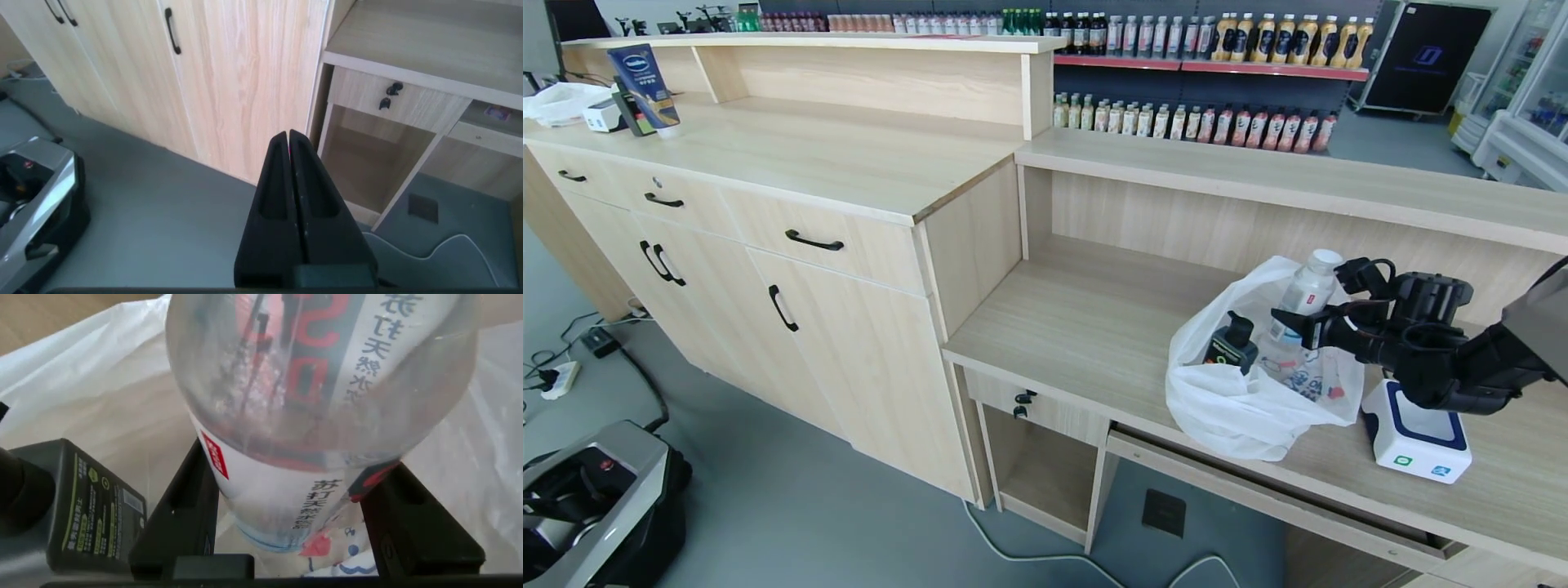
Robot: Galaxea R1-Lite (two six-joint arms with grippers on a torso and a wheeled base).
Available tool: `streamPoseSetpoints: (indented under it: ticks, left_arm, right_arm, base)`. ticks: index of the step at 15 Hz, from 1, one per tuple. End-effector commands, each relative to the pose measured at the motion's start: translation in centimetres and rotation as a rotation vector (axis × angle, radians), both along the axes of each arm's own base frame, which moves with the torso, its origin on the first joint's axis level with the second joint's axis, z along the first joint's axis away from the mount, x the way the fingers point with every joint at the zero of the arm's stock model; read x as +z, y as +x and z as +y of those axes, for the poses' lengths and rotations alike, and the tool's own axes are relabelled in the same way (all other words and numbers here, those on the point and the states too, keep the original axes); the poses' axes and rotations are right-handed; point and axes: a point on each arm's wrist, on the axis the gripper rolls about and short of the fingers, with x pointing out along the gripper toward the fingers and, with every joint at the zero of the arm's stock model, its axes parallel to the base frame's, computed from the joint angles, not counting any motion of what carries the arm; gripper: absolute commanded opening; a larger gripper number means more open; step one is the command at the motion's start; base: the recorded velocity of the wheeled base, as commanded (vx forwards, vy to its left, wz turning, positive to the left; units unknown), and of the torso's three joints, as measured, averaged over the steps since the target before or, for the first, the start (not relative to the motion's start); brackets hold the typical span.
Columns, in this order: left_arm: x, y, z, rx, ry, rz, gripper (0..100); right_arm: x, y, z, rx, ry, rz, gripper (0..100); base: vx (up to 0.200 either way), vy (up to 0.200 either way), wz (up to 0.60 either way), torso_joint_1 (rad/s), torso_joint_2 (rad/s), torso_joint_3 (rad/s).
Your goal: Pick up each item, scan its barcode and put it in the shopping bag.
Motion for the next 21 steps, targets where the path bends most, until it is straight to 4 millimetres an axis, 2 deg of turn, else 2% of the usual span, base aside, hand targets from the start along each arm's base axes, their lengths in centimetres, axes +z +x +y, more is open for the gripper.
streamPoseSetpoints:
  ticks: [1,5,12,13,17,21]
  left_arm:
    - [0.0,0.0,0.0,0.0,0.0,0.0,0]
    - [0.0,0.0,0.0,0.0,0.0,0.0,0]
    - [0.0,0.0,0.0,0.0,0.0,0.0,0]
    - [0.0,0.0,0.0,0.0,0.0,0.0,0]
    - [0.0,0.0,0.0,0.0,0.0,0.0,0]
    - [0.0,0.0,0.0,0.0,0.0,0.0,0]
  right_arm:
    - [-1.3,0.2,0.1,0.006,-0.013,0.021,0]
    - [-2.3,0.3,0.0,0.008,-0.032,0.018,0]
    - [-2.8,0.4,-0.1,0.023,-0.027,0.028,0]
    - [-2.8,0.4,-0.1,0.026,-0.026,0.029,100]
    - [-1.6,0.4,0.1,0.074,-0.022,0.0,100]
    - [3.5,0.6,0.8,0.142,-0.04,-0.106,100]
  base:
    - [0.0,0.0,0.0,0.0,0.0,0.0]
    - [0.0,0.0,0.0,0.0,0.0,0.0]
    - [0.0,0.0,0.0,0.0,0.0,0.0]
    - [0.0,0.0,0.0,0.0,0.0,0.0]
    - [0.0,0.0,0.0,0.0,0.0,0.0]
    - [0.0,0.0,0.0,0.0,0.0,0.0]
